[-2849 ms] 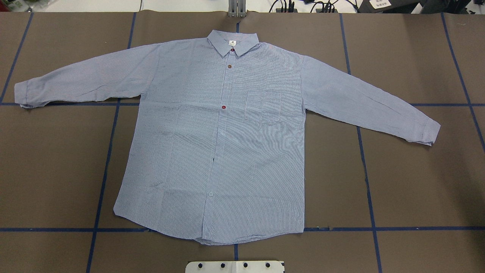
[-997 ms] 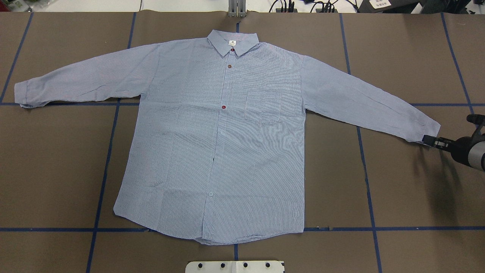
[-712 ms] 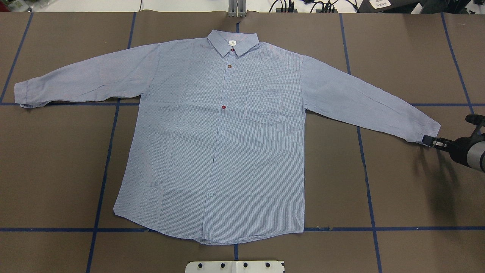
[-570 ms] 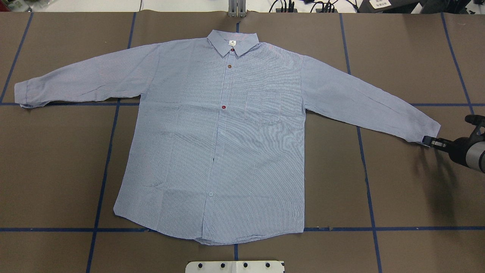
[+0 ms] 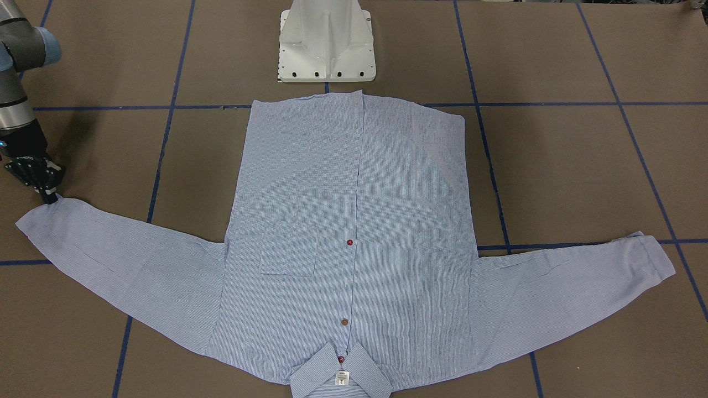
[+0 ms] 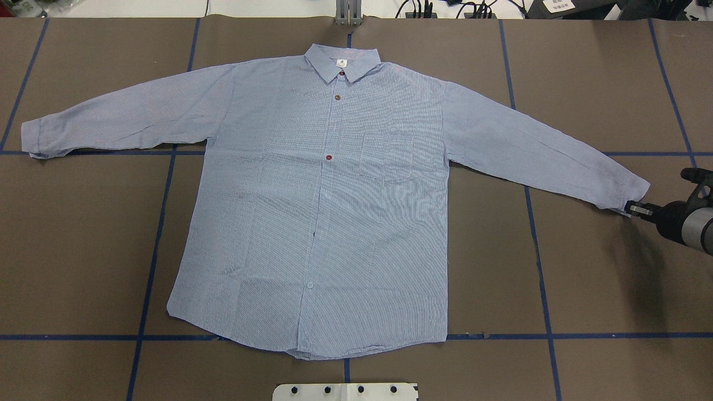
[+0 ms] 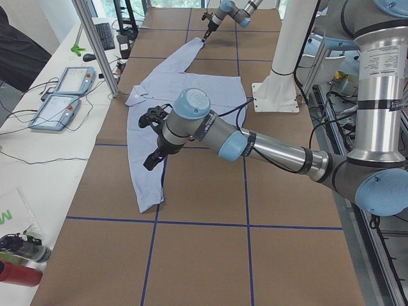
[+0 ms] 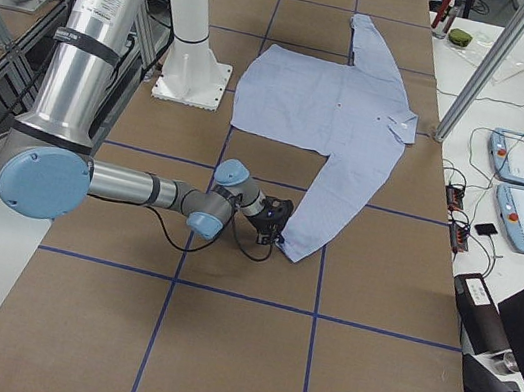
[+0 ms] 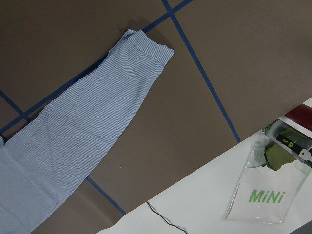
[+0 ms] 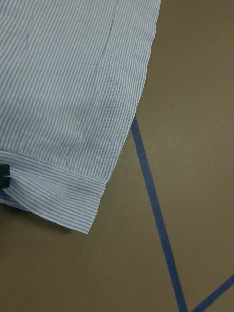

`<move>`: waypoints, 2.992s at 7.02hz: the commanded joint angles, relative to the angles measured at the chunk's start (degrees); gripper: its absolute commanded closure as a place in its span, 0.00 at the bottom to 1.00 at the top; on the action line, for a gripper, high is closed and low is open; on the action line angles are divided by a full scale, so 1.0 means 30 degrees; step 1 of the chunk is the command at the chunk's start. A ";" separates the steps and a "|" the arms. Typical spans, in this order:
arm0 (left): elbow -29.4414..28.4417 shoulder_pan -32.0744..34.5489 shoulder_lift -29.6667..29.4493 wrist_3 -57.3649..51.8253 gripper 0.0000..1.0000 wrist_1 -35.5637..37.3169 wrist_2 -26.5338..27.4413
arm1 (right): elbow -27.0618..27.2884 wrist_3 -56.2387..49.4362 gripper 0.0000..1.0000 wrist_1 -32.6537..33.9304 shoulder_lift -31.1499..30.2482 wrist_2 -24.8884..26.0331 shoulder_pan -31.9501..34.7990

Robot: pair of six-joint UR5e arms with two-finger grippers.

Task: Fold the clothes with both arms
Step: 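Lower the right gripper to the cuff of the sleeve nearest it and grasp, then carry the sleeve with the right gripper across the shirt toward the collar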

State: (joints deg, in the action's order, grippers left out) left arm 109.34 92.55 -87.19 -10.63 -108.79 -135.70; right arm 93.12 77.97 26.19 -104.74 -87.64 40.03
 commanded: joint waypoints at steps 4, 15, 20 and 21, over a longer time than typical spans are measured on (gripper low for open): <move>-0.0002 0.0000 0.0000 0.0000 0.00 -0.0094 0.0000 | 0.2624 -0.0210 1.00 0.7705 0.6438 -0.1375 0.1743; 0.0027 0.0000 0.0000 0.0058 0.00 -0.0124 0.0029 | -0.9727 0.3392 1.00 2.0918 2.8110 0.3841 -0.2384; 0.0026 0.0000 -0.0030 0.0058 0.00 -0.0124 0.0029 | -1.5503 0.5502 0.01 2.1499 3.3145 0.2880 -0.3061; -0.0002 0.0000 -0.0030 0.0058 0.00 -0.0124 0.0058 | -1.5511 0.5503 0.01 2.3360 3.3794 0.1598 -0.2887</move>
State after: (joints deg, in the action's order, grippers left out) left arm 109.39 92.55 -87.27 -10.46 -109.16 -135.60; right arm 47.79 94.11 91.59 -6.30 -79.37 31.13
